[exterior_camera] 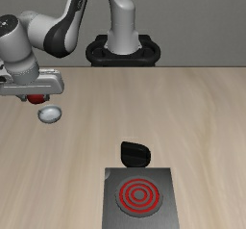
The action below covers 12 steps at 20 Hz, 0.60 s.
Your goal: Pick up the tomato and place it on the white bowl with the stove turned on
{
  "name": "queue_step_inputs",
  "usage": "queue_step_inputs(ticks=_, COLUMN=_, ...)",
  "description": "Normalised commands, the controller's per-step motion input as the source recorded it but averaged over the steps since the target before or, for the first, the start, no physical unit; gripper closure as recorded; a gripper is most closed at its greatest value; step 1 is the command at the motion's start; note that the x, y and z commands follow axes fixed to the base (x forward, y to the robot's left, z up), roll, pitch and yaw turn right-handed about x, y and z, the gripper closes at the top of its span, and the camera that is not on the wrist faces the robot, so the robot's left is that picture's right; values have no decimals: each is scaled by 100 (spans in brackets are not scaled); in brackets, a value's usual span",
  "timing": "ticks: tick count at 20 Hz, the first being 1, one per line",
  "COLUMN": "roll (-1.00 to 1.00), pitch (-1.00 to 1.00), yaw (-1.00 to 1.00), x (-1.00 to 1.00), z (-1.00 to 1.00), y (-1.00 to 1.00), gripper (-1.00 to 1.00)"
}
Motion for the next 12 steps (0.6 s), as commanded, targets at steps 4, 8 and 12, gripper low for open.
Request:
queue_step_inputs(ticks=4, roll=0, pitch=0, yaw=0, x=0, z=0, y=0, gripper=-100)
queue_step_inputs(ticks=8, roll=0, pitch=0, yaw=0, x=0, z=0, y=0, gripper=-100)
queue_step_inputs(ticks=12, roll=0, pitch=0, yaw=0, x=0, z=0, y=0, gripper=-100)
